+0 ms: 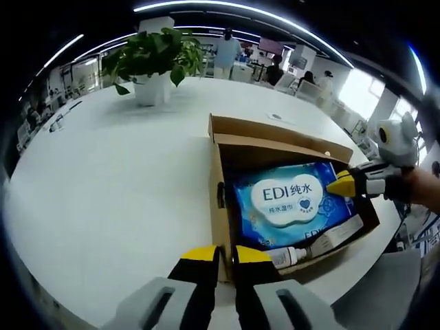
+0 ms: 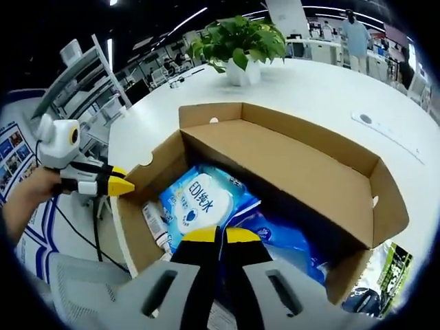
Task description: Operate the shoe box by opening the lid, removing the specified soft item, and placing it in the target area until the item is outside and the box remains undamaged.
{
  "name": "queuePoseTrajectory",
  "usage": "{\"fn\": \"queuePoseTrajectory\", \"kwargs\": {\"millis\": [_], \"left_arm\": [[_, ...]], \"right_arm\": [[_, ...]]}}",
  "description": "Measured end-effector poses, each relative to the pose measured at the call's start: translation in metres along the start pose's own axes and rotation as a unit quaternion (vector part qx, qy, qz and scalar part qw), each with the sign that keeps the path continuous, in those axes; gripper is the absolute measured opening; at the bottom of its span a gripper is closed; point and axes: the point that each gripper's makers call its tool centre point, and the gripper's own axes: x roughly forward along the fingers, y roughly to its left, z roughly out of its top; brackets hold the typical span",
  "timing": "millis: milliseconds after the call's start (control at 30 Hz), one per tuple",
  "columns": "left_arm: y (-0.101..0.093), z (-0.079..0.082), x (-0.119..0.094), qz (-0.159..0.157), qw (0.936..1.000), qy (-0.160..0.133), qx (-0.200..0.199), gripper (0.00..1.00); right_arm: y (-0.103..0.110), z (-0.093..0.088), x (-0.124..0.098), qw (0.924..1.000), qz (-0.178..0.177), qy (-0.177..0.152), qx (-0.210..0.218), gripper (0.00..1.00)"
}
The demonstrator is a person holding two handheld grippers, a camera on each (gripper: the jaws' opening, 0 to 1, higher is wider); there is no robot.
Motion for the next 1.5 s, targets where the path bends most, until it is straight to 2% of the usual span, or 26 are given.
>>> {"fn": "queuePoseTrajectory", "kwargs": {"millis": [133,267,400,467,600,800,1100,1367,1500], "left_arm": [[-0.001,0.002,-0.001,0.002,0.9999,0.002,0.01,0.09],[-0.004,0.013,-0.007,0.011,0.9996,-0.011,0.024,0.21],[-0.008,0.022,-0.011,0.009,0.9994,-0.02,0.025,0.22],[-0.013,0.031,-0.014,0.005,0.999,-0.039,0.022,0.23],[-0.023,0.036,-0.013,-0.002,0.9984,-0.04,0.041,0.23],[-0.039,0.028,0.005,-0.027,0.9971,0.001,0.071,0.26],[-0.052,0.025,0.034,-0.049,0.9938,0.038,0.092,0.28],[-0.059,0.02,0.053,-0.076,0.9912,0.07,0.083,0.28],[-0.068,0.021,0.058,-0.105,0.9903,0.071,0.056,0.27]], "right_arm": [[-0.005,-0.001,-0.007,1.0,-0.004,-0.007,0.001,0.0],[-0.014,-0.005,-0.013,0.9998,-0.01,-0.013,0.014,0.0],[-0.018,-0.007,-0.016,0.9994,-0.009,-0.019,0.028,0.0],[-0.018,-0.008,-0.017,0.999,-0.009,-0.021,0.037,0.0],[-0.019,-0.008,-0.018,0.9989,-0.01,-0.021,0.04,0.0],[-0.022,-0.011,-0.022,0.9983,-0.009,-0.024,0.053,0.0],[-0.032,-0.015,-0.028,0.9969,-0.009,-0.026,0.074,0.0],[-0.04,-0.018,-0.033,0.9957,-0.014,-0.026,0.088,0.0],[-0.043,-0.019,-0.035,0.9954,-0.017,-0.027,0.09,0.0]]}}
